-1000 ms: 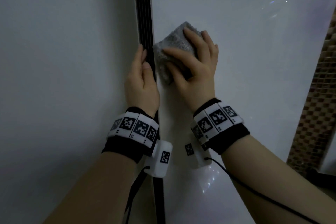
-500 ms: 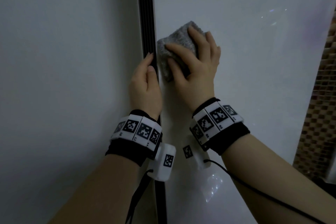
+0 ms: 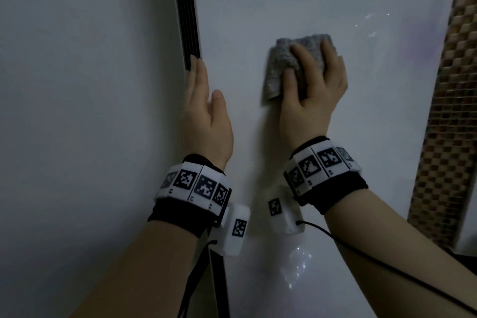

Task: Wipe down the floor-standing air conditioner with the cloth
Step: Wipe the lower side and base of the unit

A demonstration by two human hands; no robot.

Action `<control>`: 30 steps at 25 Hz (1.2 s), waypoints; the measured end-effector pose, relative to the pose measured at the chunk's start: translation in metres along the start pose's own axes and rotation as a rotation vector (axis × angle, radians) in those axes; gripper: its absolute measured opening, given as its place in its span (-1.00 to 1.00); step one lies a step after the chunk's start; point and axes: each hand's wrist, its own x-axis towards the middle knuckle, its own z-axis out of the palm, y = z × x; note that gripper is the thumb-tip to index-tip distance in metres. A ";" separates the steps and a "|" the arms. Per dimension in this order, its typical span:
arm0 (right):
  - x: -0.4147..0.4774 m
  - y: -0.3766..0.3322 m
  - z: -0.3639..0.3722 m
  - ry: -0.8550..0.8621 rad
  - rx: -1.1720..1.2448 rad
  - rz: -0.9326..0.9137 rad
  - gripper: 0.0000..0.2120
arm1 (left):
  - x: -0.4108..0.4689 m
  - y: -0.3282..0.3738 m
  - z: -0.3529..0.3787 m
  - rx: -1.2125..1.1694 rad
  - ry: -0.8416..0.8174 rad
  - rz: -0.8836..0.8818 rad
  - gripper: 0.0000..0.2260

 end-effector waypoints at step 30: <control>0.048 0.083 -0.066 -0.004 -0.022 -0.008 -0.70 | -0.010 0.036 0.109 0.683 0.052 0.210 -0.45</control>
